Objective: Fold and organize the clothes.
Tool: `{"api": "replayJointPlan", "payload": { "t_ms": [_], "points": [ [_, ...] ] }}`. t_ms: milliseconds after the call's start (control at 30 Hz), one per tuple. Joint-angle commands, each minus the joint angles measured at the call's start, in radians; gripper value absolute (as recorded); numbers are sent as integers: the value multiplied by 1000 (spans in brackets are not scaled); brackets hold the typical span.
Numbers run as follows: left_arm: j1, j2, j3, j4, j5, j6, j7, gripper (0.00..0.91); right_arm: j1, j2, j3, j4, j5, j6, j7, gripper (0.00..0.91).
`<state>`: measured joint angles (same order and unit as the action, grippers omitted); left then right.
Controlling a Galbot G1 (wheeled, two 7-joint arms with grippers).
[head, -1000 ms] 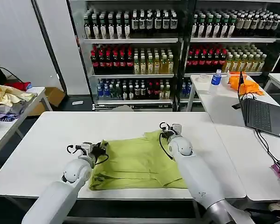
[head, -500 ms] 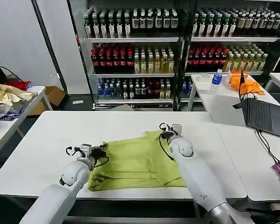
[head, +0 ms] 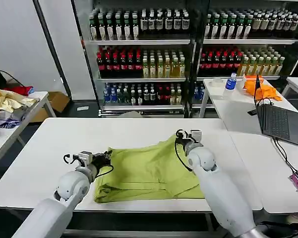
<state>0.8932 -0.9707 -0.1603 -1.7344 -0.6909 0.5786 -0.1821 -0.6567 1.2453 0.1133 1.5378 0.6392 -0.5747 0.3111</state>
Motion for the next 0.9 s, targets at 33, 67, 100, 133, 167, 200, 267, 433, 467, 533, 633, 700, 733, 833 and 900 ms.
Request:
{"api": "replayJointPlan", "payload": {
  "t_ms": [33, 67, 100, 133, 167, 200, 267, 433, 467, 533, 633, 700, 733, 833, 900],
  "points": [
    [87, 53, -32, -120, -13, -2, 10, 20, -160, -92, 51, 269, 5, -3, 6, 0],
    [97, 58, -36, -125, -13, -2, 13, 20, -176, -99, 59, 291, 6, -3, 7, 0],
    [111, 62, -42, -131, -12, -2, 14, 20, -202, -109, 69, 319, 7, -3, 9, 0],
    [119, 64, -44, -134, -12, -2, 15, 20, -213, -113, 73, 330, 7, -3, 10, 0],
    [132, 66, -50, -137, -12, -2, 16, 20, -234, -119, 81, 351, 8, -3, 10, 0],
    [143, 69, -53, -144, -12, -2, 15, 20, -264, -127, 92, 379, 8, -3, 12, 0],
    [161, 73, -59, -153, -12, -2, 15, 20, -293, -137, 101, 409, 8, -3, 12, 0],
    [213, 89, -77, -170, -12, -2, 17, 20, -383, -165, 128, 476, 7, -3, 15, 0],
    [217, 91, -77, -174, -11, -2, 18, 20, -395, -167, 132, 484, 8, -3, 17, 0],
    [228, 94, -78, -180, -9, -2, 19, 20, -419, -167, 140, 502, 8, -3, 21, 0],
    [237, 98, -80, -187, -7, -2, 18, 20, -452, -161, 151, 521, 6, -4, 31, 0],
    [241, 100, -81, -185, -7, -2, 18, 20, -469, -155, 159, 522, 3, -4, 35, 0],
    [244, 101, -82, -183, -6, -2, 18, 20, -472, -154, 161, 521, 3, -4, 36, 0],
    [253, 103, -85, -174, -4, -2, 19, 20, -486, -145, 172, 519, 3, -4, 42, 0],
    [260, 104, -87, -170, 1, -2, 21, 20, -490, -142, 175, 518, 3, -4, 43, 0]
  ]
}}
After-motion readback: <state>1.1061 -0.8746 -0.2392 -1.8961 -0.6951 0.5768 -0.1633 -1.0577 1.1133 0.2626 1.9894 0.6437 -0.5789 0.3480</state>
